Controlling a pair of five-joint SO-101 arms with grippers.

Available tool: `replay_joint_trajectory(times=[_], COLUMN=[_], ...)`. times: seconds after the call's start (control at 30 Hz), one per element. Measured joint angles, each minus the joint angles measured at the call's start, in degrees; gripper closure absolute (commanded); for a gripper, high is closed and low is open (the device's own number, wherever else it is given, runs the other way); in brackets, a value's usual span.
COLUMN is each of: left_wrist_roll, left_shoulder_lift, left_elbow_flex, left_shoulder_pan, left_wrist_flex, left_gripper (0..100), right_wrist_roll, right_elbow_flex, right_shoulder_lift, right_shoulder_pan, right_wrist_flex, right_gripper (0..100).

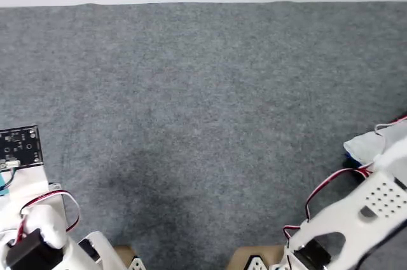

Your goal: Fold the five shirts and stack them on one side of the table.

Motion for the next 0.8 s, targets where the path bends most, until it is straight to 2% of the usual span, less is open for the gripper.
replay_joint_trajectory(times=[0.27, 0.4, 0.63, 0.8], left_wrist_roll=[0.0, 0.0, 0.0, 0.0], left_shoulder_lift=[0.0, 0.0, 0.0, 0.0], left_elbow_flex=[0.0, 0.0, 0.0, 0.0], left_shoulder_pan=[0.0, 0.0, 0.0, 0.0], left_wrist_flex=[0.0, 0.0, 0.0, 0.0], left_gripper=[100, 100, 100, 100], right_wrist_roll=[0.8, 0.8, 0.8, 0.9], right_elbow_flex=[0.0, -0.4, -11.8, -22.9], right_shoulder_lift=[10.5, 11.9, 12.0, 12.0], right_shoulder_pan=[3.5, 3.7, 3.7, 1.3], right_wrist_flex=[-10.1, -11.5, -5.0, 4.3], right_gripper=[98.9, 98.9, 98.9, 98.8])
